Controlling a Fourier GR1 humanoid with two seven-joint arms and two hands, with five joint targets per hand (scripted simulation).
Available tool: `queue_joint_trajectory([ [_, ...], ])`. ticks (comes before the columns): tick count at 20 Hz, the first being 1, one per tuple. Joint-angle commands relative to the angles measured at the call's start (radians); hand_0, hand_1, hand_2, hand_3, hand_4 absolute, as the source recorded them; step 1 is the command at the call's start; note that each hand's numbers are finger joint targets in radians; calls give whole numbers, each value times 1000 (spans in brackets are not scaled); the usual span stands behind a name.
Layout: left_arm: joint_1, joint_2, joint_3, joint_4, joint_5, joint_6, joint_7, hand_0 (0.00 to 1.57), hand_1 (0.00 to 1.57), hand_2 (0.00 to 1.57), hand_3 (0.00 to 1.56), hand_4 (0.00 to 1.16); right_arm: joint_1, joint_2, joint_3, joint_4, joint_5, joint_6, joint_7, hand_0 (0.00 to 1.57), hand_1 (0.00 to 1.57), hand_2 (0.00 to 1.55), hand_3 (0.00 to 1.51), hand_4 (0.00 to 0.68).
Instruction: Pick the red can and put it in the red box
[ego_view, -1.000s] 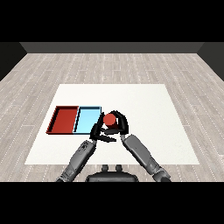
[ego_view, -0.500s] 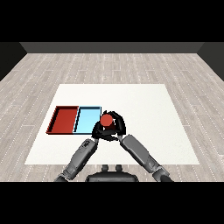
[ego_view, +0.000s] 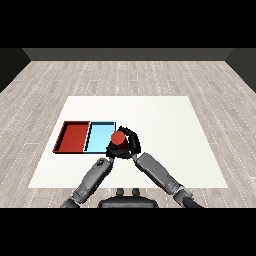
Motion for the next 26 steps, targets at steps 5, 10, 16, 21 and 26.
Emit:
queue_joint_trajectory([
  [5,-60,-4,18,20,22,212,123,1571,1571,1533,1429,922,-43,2,-24,-15,4,13,64,1470,1470,1448,1373,628],
  [10,-63,-4,-14,72,35,283,43,1550,1550,1505,1410,912,-34,2,15,-13,-10,-5,14,1535,1535,1459,1376,606],
  [16,-8,-3,-73,-33,10,387,53,1571,1571,1520,1413,937,20,2,7,17,-42,13,-71,1437,1437,1442,1379,622],
  [21,-7,-4,-21,-54,-31,360,53,1571,1571,1528,1447,1119,-12,2,21,0,-82,5,-35,1179,1179,1173,1084,0],
  [26,-47,-4,-6,4,-23,351,34,1571,1571,1529,1455,1118,15,2,5,-37,61,18,58,0,0,0,0,0],
])
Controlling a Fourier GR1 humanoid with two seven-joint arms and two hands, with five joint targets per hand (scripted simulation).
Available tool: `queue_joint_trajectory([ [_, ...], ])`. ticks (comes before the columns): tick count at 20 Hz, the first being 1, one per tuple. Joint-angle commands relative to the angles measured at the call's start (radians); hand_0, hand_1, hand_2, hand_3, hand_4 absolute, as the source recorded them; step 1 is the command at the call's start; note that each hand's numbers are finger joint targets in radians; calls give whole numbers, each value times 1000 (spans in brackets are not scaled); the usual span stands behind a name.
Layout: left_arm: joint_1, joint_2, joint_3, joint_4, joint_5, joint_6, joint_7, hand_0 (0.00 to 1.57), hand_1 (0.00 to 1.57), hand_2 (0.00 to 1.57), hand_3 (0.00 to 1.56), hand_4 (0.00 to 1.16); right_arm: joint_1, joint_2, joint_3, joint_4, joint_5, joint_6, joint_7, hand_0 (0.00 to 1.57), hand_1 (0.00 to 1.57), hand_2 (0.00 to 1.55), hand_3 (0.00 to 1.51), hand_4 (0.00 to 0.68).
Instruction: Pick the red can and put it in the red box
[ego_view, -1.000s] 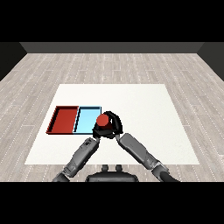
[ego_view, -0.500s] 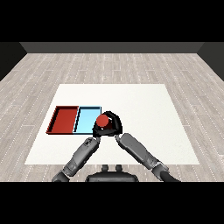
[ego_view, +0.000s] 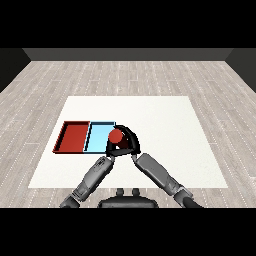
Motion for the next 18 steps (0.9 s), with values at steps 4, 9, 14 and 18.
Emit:
queue_joint_trajectory([
  [4,-28,-7,2,-10,-31,11,2,1571,1571,1541,1466,1123,-5,4,-21,-7,32,38,34,0,0,0,0,0],
  [9,31,-7,0,-34,-24,15,53,1571,1571,1571,1509,1147,89,-20,-85,-82,95,77,47,0,0,0,0,0],
  [14,73,-7,-26,-87,-70,49,66,1571,1571,1571,1496,1142,99,-42,-175,-166,114,80,73,0,0,0,0,0],
  [18,72,66,110,6,-14,-95,-32,1571,1571,1571,1480,1135,167,-125,-242,-318,72,130,78,0,0,0,0,0],
])
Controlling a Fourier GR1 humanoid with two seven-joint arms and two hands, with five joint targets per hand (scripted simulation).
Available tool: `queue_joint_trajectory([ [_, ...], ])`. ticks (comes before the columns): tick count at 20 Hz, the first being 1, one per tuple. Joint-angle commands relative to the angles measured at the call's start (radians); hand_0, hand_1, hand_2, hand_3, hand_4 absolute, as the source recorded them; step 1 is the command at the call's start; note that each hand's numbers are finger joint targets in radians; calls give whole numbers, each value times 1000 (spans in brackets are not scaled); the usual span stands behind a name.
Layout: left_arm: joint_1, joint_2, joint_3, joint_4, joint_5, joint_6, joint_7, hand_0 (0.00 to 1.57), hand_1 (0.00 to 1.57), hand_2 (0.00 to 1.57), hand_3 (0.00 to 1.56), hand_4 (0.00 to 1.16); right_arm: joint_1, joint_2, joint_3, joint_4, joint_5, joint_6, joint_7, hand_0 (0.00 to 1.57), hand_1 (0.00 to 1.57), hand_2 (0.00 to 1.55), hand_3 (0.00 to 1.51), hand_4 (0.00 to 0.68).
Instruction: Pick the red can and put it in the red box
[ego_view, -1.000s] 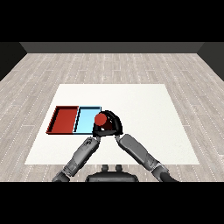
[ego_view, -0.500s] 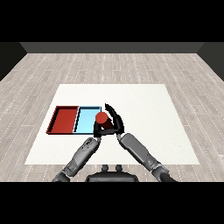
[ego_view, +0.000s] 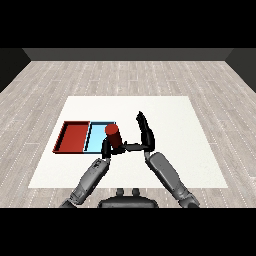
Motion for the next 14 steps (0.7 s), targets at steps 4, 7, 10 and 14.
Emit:
queue_joint_trajectory([
  [4,-25,115,58,-53,-59,-4,69,1571,1571,1571,1482,1130,198,-131,-83,-257,-21,56,-12,0,0,0,0,0],
  [7,-48,179,88,-45,-97,19,87,1571,1571,1571,1471,1125,326,-188,-118,-314,-39,67,-18,0,0,0,0,0],
  [10,-19,258,145,-42,-87,-10,76,1571,1571,1568,1467,1116,428,-248,-188,-272,-75,128,-76,0,0,0,0,0],
  [14,-78,365,228,47,-106,-16,165,1571,1571,1555,1465,1116,399,-247,-229,-253,-77,125,-45,0,0,0,0,0],
])
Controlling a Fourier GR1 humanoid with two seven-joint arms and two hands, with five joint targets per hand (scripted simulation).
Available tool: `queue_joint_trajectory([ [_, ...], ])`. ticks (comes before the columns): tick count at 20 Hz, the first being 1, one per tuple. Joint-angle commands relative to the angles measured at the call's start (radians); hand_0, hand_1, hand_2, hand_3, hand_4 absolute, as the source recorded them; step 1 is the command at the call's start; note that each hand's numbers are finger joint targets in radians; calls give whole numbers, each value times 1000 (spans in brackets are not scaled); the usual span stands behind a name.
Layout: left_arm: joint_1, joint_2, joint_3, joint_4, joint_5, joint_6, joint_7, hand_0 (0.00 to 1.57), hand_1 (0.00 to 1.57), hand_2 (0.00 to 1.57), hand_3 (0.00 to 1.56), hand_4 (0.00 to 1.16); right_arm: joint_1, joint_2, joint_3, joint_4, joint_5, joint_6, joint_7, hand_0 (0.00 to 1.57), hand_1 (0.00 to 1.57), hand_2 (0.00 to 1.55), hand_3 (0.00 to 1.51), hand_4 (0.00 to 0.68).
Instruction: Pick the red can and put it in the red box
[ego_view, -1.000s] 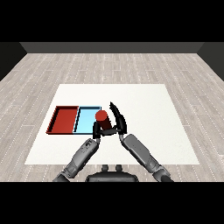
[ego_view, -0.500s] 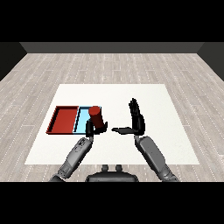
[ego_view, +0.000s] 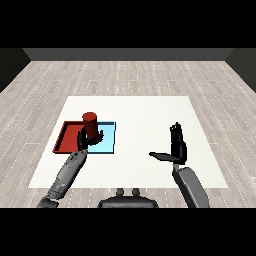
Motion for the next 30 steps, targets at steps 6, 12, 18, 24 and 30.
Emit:
queue_joint_trajectory([
  [6,-135,162,163,314,0,-109,56,1571,1571,1567,1498,1115,68,-9,-55,58,39,-10,-20,0,0,0,0,0],
  [12,-265,140,205,674,-47,-122,-19,1571,1571,1565,1473,1079,4,23,-62,205,69,-4,-40,0,0,0,0,0],
  [18,-363,99,225,948,-84,-96,-37,1554,1554,1459,1432,1010,3,-4,-148,228,-27,79,-34,0,0,0,0,0],
  [24,-419,92,185,1107,-137,-94,135,593,593,628,406,781,-90,14,-144,342,19,63,-60,0,0,0,0,0],
  [30,-359,116,283,1142,-50,-75,120,1285,1285,1170,0,698,-113,27,-176,410,1,97,-109,0,0,0,0,0],
])
